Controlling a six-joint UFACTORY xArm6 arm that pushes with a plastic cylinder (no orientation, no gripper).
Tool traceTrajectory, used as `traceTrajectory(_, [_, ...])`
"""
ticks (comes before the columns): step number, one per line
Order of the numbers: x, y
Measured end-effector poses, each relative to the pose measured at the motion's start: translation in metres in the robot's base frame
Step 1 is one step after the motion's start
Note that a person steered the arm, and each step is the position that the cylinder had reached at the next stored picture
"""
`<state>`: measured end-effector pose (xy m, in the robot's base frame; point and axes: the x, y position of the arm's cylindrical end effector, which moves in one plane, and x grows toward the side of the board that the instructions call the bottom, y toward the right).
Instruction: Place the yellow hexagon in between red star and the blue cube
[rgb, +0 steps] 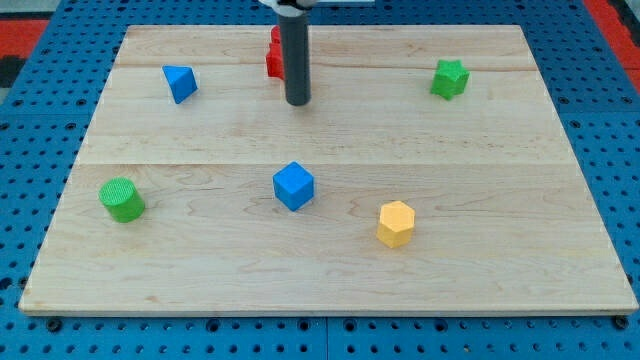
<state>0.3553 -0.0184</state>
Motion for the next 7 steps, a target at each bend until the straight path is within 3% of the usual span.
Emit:
traceTrajectory(2, [0.12, 0.128])
traceTrajectory(3, [0.17, 0.152])
traceTrajectory(5, [0.191, 0.022])
traceTrajectory(7, [0.149, -0.019])
